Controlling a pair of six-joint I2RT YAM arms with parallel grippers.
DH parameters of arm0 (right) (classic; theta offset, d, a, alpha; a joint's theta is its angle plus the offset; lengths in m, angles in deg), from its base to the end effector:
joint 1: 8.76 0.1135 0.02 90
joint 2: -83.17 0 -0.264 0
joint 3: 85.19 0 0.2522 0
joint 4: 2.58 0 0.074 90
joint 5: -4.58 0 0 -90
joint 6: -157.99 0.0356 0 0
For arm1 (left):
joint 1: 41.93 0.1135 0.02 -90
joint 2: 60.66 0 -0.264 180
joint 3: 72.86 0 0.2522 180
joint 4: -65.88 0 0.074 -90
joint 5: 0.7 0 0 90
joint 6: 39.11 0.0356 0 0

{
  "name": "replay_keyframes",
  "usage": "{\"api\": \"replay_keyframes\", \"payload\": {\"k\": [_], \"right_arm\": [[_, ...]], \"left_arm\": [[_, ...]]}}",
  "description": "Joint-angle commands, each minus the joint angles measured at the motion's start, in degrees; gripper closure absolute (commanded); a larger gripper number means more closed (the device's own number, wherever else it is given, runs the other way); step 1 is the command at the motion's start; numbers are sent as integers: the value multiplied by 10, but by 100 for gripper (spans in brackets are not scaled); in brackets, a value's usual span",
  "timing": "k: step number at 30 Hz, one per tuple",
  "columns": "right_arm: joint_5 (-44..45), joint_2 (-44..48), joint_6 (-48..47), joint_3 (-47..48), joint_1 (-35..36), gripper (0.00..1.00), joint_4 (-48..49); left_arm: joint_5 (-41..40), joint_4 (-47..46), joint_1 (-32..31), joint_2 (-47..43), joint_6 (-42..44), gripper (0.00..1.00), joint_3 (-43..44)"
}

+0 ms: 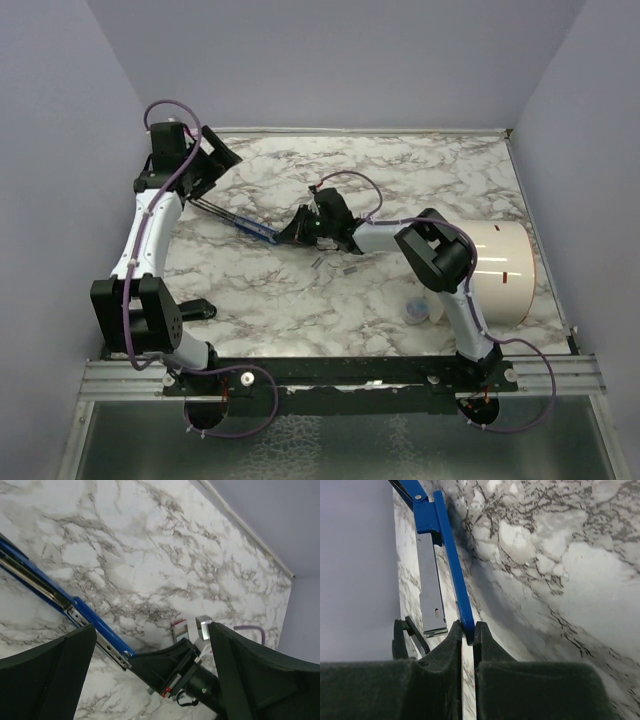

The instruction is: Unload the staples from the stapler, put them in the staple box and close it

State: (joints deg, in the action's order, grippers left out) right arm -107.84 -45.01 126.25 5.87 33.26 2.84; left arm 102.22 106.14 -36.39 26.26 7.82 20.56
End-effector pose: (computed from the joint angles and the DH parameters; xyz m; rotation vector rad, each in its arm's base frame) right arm 0.3440 0.3282 0.1126 0.0772 2.4398 1.3469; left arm 0.3459 0.0256 0.3453 -0.7860 2.0647 -0.6155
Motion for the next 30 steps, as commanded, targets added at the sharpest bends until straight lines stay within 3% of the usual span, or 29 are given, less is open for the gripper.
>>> {"api": "replay_keyframes", "payload": {"k": [1,10,16,22,30], "right_arm": [[86,-47,20,31,13,97,-71],[89,-108,39,122,24,87,-94],[100,-119,42,129,24,82,-83],[128,-93,12,114,24,67,-95],[138,-36,-47,87,24,64,-107]], "left_arm": [[4,-4,-34,-31,51,1,-44],[-28,34,-65,-133,96,1,-79],[-33,51,-77,-204,111,1,-123],[-52,69,-80,-247,121,1,-160],[-62,84,-82,-254,137,1,-166]]}}
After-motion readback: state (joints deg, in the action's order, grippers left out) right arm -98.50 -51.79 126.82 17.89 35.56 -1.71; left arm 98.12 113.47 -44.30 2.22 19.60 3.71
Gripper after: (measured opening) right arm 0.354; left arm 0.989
